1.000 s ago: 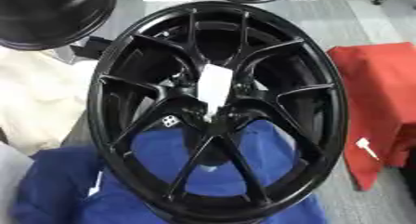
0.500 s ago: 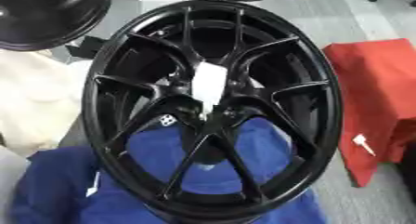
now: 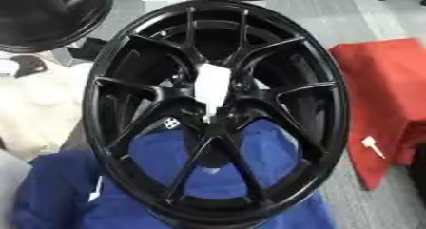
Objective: Pull the pin out of the wheel hub.
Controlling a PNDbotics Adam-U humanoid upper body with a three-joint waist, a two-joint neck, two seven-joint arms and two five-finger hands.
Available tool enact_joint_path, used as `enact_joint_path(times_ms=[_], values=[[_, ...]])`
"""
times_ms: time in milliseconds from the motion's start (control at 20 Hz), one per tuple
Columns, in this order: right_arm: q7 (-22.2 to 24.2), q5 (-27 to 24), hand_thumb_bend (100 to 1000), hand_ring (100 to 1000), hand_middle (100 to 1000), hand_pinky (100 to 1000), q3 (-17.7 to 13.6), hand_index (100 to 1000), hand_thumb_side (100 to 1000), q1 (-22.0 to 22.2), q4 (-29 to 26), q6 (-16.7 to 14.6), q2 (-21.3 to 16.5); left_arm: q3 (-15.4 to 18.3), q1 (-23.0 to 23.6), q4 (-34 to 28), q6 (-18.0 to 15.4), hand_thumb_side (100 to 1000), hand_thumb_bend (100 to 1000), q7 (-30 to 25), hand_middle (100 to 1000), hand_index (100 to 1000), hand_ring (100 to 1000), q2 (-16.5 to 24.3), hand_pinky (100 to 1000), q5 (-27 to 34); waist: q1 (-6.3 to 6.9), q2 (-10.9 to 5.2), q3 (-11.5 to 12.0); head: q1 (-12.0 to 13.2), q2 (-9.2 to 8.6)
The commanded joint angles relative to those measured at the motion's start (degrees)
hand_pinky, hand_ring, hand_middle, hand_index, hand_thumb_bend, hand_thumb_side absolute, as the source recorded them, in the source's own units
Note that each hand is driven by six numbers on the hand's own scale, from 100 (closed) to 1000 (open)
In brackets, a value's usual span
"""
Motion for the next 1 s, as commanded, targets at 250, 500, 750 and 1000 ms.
enact_joint_path(times_ms=[250, 500, 750, 1000], values=[[0.4, 0.7, 100, 573, 631, 711, -0.2, 706, 850, -0.8, 0.0, 0.0, -1.6, -4.4, -7.6, 6.6, 2.0, 504, 415, -2.9, 749, 824, 799, -4.4, 841, -0.6, 0.04, -2.14, 0.2, -0.3, 0.04], [0.4, 0.9, 100, 573, 630, 711, -0.1, 705, 853, -0.7, 0.5, 0.0, -1.2, -7.7, -11.3, 9.2, 6.5, 489, 453, -0.6, 756, 839, 810, -8.5, 837, 0.8, 0.19, -2.41, 0.2, -0.3, 0.26], [0.2, 0.9, 100, 572, 630, 711, 0.1, 705, 855, -1.0, 1.2, -0.2, -0.7, -11.0, -13.8, 10.4, 10.9, 470, 498, 0.0, 760, 865, 819, -12.0, 840, 3.1, 0.48, -2.66, -0.1, 0.2, 0.53], [0.2, 0.8, 100, 571, 630, 710, 0.3, 704, 857, -1.6, 2.0, -0.4, 0.1, -12.7, -15.0, 11.5, 14.1, 427, 547, -0.3, 778, 867, 844, -14.8, 861, 4.4, 1.01, -2.89, -0.7, 0.5, 1.25]])
